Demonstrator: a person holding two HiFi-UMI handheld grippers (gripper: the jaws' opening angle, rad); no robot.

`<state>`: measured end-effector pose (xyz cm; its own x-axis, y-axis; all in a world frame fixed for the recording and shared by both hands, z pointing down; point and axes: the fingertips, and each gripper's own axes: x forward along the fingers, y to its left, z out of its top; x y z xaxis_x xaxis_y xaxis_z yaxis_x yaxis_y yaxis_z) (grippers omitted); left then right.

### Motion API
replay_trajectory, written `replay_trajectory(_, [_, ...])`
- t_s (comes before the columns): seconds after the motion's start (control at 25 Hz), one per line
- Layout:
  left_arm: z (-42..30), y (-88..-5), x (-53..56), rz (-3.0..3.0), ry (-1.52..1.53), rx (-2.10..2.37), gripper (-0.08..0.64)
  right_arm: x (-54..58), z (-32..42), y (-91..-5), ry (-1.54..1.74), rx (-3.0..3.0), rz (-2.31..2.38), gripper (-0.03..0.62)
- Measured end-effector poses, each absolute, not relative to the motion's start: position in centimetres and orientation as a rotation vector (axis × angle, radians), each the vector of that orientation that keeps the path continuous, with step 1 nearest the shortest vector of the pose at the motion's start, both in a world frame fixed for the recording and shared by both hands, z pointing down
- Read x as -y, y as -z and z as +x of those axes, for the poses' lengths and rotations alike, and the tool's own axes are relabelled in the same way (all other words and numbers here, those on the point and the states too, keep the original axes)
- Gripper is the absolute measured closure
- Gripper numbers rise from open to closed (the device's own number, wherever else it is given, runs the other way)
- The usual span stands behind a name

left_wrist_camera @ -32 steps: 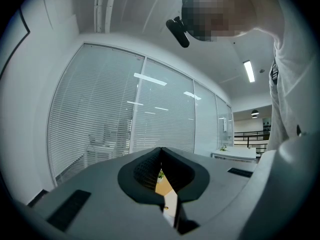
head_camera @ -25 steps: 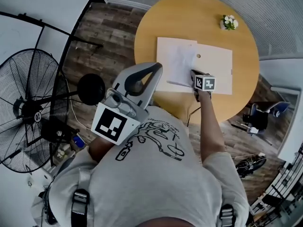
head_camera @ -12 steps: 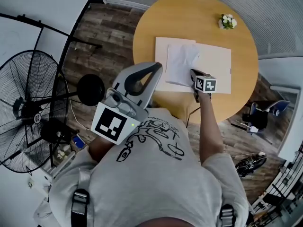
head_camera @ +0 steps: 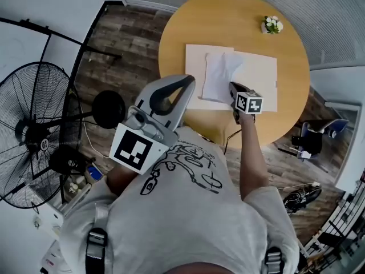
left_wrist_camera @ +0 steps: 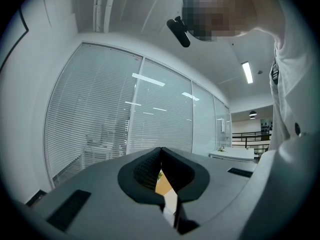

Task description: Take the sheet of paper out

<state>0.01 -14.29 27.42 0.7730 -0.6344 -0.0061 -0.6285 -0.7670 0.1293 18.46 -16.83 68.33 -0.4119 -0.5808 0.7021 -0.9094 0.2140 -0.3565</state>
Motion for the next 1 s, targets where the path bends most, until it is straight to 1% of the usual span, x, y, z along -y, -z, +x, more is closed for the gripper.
replay_trajectory(1.0, [1.4,-27.1,12.9,2.87,0.079,0.968,0.54,15.4,19.5,-63.3,-0.977,2.164,1.475,0.583])
